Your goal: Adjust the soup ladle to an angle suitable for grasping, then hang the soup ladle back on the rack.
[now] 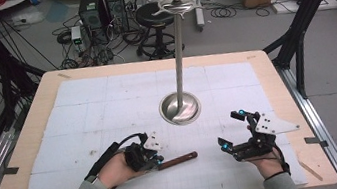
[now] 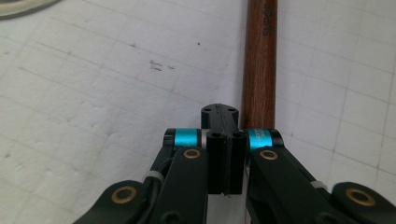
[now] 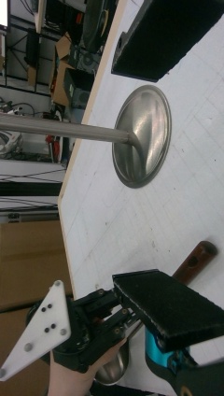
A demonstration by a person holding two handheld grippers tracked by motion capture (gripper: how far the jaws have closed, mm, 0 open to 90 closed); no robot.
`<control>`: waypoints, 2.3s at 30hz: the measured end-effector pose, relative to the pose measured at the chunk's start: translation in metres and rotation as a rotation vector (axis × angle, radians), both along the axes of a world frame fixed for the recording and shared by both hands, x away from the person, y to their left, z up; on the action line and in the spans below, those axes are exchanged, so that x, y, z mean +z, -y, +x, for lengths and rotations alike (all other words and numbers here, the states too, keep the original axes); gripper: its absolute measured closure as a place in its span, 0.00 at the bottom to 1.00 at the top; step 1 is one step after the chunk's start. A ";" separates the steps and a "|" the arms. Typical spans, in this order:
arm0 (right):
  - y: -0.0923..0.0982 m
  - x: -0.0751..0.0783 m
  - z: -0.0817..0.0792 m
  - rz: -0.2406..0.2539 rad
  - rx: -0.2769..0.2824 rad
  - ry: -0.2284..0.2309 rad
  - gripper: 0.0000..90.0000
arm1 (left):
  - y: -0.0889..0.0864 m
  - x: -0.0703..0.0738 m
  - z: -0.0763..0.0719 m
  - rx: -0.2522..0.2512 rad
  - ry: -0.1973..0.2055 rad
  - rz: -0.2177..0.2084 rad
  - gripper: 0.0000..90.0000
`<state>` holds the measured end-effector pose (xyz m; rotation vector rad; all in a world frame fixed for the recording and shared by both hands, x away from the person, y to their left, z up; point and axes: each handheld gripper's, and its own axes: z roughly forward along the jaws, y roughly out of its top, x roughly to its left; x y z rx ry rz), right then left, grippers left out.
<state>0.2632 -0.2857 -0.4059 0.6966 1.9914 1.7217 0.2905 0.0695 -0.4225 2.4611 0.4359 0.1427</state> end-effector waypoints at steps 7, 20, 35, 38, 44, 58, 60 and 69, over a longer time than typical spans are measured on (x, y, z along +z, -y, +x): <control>0.001 0.000 0.002 0.003 -0.004 0.002 0.01 | -0.016 0.017 -0.002 0.013 0.010 -0.050 0.97; -0.005 -0.001 0.008 0.008 0.012 -0.007 0.01 | -0.028 0.025 -0.021 -0.058 0.033 -0.087 0.81; -0.006 -0.002 0.011 0.012 0.019 -0.015 0.01 | -0.047 0.029 -0.028 -0.103 0.013 -0.035 0.34; -0.002 -0.001 0.007 0.015 0.025 -0.009 0.02 | -0.045 0.027 -0.030 -0.112 0.007 -0.023 0.31; 0.006 -0.001 0.007 0.032 0.008 -0.009 0.01 | -0.042 0.025 -0.024 -0.106 -0.042 0.025 0.24; 0.002 -0.001 0.009 0.024 0.025 -0.013 0.02 | -0.036 0.014 -0.021 -0.162 -0.086 0.174 0.29; 0.002 -0.002 0.009 0.022 0.024 -0.015 0.01 | -0.037 0.014 -0.020 -0.162 -0.078 0.179 0.32; 0.001 -0.001 0.009 0.021 0.027 -0.016 0.02 | -0.039 0.012 -0.021 -0.160 -0.093 0.230 0.46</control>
